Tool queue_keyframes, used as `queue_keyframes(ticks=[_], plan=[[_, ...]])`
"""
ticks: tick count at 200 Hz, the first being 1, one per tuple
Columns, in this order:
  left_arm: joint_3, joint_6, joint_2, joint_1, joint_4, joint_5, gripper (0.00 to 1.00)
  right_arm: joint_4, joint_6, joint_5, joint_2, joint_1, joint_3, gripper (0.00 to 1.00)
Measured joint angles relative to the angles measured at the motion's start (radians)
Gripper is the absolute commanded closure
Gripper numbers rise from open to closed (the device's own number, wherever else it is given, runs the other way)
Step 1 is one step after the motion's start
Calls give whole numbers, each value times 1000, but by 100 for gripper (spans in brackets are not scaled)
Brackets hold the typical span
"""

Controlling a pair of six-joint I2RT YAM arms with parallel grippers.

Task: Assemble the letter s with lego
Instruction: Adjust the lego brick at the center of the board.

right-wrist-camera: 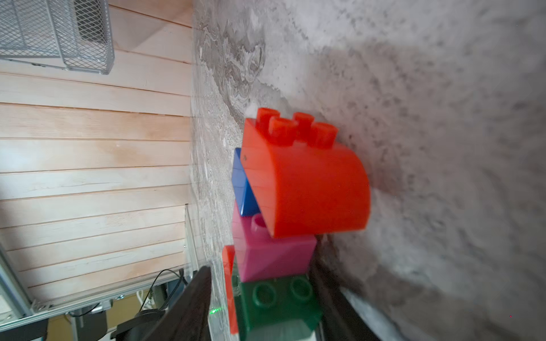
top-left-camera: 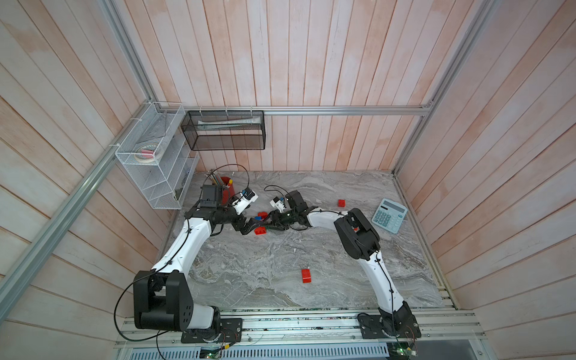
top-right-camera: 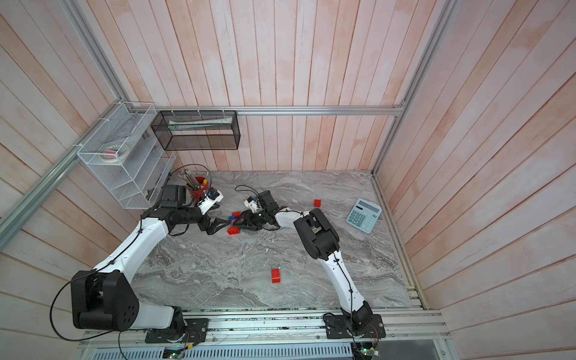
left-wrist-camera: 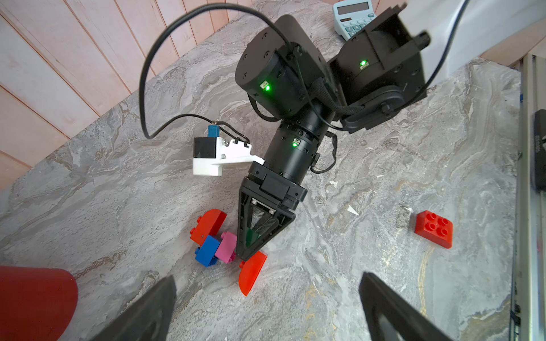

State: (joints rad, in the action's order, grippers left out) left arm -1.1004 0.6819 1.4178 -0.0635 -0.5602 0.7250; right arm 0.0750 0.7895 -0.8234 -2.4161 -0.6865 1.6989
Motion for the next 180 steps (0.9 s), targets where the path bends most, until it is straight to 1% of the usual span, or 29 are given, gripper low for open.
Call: queue_keyframes(ticks=[35,75,127,160,180], plan=[[13,-17,-2,0,23,0,0,-71,-58,116,37,-20,-2,42],[76,-45,-39,0,61,0,0,-140,-105,217,74,-46,-2,39],[81,-112,-60,0,97,-1,0,-186,-141,271,109,-57,-8,38],[81,-159,-70,0,117,-31,0,-195,-156,292,154,-50,-58,37],[81,-192,-83,0,130,-50,0,-200,-180,307,214,-36,-110,35]])
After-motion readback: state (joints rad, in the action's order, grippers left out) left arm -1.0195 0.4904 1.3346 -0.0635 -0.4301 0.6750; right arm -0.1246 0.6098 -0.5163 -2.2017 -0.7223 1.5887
